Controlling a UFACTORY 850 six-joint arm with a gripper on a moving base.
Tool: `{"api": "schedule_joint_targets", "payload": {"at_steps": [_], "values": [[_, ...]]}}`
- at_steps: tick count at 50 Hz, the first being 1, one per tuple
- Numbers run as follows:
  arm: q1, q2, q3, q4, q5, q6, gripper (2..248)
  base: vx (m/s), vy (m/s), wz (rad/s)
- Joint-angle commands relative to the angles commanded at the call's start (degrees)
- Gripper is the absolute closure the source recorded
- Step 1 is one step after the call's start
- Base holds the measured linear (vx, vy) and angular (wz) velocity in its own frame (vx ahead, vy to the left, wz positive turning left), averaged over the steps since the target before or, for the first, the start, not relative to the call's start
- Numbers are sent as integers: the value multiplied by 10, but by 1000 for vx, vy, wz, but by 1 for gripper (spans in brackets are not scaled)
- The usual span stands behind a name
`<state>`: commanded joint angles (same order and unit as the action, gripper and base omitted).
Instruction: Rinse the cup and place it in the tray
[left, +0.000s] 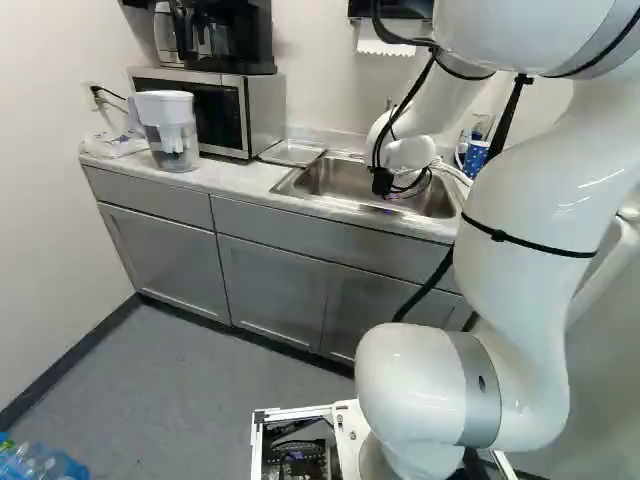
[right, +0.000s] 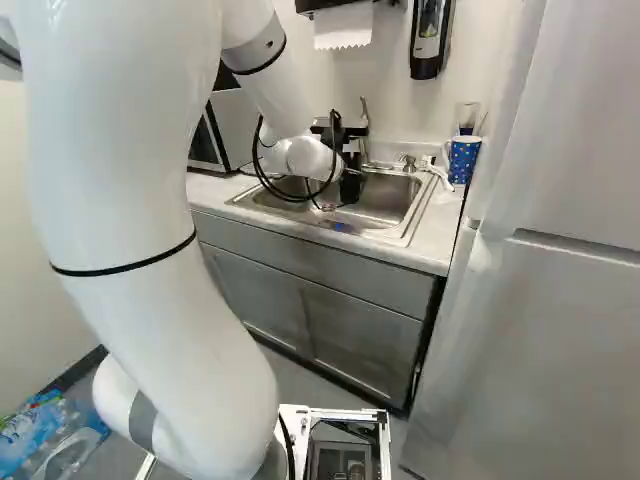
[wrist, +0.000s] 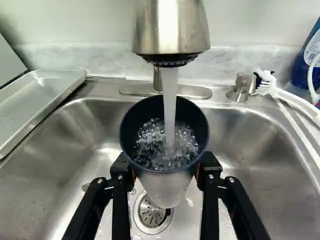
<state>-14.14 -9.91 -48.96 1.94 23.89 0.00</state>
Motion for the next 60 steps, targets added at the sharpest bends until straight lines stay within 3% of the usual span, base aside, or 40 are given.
{"api": "schedule_joint_targets", "payload": {"at_steps": [26, 60], "values": [[6, 2, 3, 0, 0, 0, 124, 0, 0, 0], [59, 9, 10, 0, 0, 0, 124, 0, 0, 0]]}}
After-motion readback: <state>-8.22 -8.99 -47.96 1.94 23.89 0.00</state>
